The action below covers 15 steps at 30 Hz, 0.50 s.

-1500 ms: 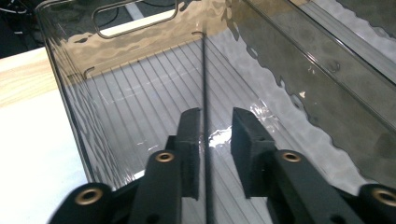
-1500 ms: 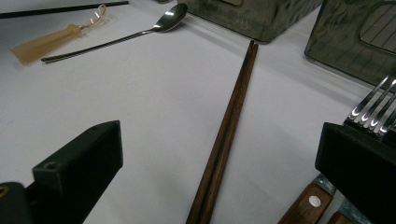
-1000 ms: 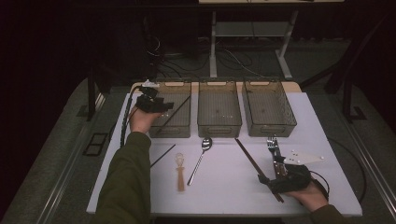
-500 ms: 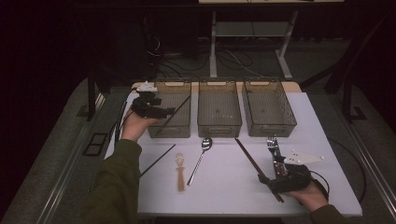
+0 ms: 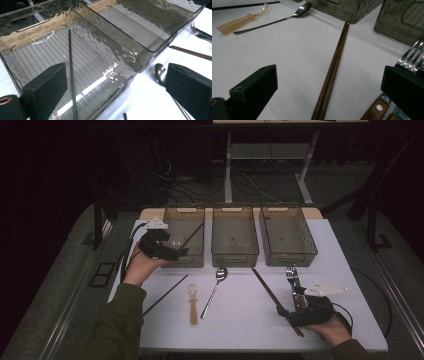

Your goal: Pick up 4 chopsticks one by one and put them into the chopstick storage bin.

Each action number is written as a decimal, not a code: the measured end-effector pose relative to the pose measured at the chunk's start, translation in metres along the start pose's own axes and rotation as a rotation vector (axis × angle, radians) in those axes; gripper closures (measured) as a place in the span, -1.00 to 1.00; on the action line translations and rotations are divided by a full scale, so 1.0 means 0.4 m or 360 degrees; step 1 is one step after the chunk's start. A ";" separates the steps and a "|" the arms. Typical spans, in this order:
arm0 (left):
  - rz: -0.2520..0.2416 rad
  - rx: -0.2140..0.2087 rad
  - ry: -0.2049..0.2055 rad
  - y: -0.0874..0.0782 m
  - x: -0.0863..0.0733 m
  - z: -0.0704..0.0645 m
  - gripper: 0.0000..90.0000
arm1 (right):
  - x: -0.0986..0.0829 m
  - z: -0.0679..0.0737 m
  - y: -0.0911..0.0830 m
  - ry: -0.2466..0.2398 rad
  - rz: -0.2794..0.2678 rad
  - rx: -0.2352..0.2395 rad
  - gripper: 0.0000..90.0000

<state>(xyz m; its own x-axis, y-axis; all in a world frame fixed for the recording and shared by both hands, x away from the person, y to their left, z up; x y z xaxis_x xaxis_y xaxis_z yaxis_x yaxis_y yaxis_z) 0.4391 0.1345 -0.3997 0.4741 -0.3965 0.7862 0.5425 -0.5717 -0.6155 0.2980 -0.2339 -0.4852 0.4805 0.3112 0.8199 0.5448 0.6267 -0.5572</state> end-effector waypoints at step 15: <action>-0.0009 -0.0033 0.0026 -0.044 -0.068 -0.068 -1.00 | 0.002 0.001 -0.003 0.0011 -0.0007 0.0003 -0.99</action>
<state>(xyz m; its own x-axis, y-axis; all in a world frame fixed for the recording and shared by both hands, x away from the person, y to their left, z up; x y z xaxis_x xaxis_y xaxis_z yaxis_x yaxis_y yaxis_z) 0.3979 0.1359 -0.4088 0.4597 -0.4047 0.7905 0.5304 -0.5889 -0.6099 0.2973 -0.2340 -0.4838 0.4831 0.3035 0.8213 0.5454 0.6295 -0.5535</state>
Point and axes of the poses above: each handheld gripper's, and its own axes: y roughly forward along the jaws, x roughly out of its top, z roughly to its left, the point moved 8 cm from there along y, roughly forward along the jaws, and after that the axes turned 1 degree about x, right-handed, at the moved point
